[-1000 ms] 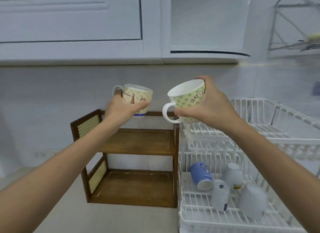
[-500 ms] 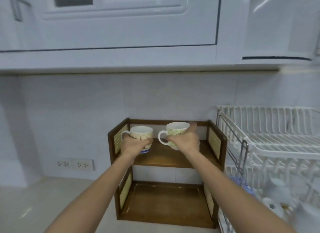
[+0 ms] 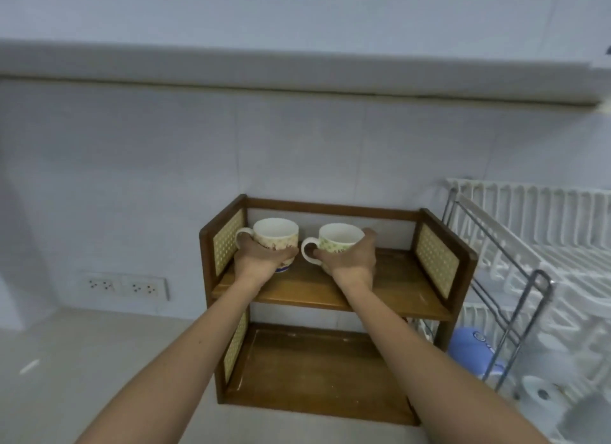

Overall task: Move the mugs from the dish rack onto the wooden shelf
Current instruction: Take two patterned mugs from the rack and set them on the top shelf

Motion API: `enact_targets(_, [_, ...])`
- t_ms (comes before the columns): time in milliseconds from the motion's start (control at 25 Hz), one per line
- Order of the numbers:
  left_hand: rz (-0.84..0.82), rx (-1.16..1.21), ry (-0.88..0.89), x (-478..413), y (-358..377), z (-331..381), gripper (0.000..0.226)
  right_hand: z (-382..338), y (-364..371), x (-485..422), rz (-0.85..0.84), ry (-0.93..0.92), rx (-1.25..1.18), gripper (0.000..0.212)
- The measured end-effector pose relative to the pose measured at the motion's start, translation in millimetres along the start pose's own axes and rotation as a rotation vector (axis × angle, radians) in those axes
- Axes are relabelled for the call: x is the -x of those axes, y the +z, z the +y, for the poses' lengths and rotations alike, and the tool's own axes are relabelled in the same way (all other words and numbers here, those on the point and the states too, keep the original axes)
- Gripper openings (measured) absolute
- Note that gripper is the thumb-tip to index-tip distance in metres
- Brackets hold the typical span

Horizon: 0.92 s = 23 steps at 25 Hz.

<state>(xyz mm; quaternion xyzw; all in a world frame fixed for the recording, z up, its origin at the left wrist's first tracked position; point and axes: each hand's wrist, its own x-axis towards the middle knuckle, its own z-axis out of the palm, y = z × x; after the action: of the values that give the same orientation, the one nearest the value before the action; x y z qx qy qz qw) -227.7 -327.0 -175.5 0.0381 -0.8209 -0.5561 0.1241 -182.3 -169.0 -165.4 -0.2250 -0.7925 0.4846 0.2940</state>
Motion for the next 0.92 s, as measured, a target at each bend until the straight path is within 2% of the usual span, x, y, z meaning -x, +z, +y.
enact_targets(240, [-0.013,-0.167,0.007,3.6,-3.7,1.7,0.108,3.4,0.0,-0.3,-0.013,-0.037,0.002,0.098])
enact_targets(400, [-0.013,-0.247,0.014,7.1,-2.1,5.5,0.095,2.5,-5.1,3.4,-0.064,-0.016,0.019,0.099])
enact_targets(520, [0.014,-0.202,0.025,20.2,-5.3,10.7,0.08,6.4,-21.3,17.7,-0.124,-0.102,0.002,0.09])
enact_targets(600, [0.06,-0.09,0.113,43.8,-7.2,13.4,0.069,12.5,-41.5,41.1,-0.135,-0.209,0.025,0.078])
enact_targets(720, [0.088,0.04,0.287,108.5,-1.5,6.3,0.057,41.4,-85.5,98.7,-0.206,-0.346,0.115,0.076])
enact_targets(800, [-0.004,0.057,0.382,165.9,9.0,-7.4,0.05,73.7,-125.3,140.9,-0.194,-0.434,0.157,0.069])
enact_targets(920, [-0.211,0.067,0.561,251.2,27.1,-29.4,0.039,131.7,-189.8,181.8,-0.074,-0.53,0.223,0.049])
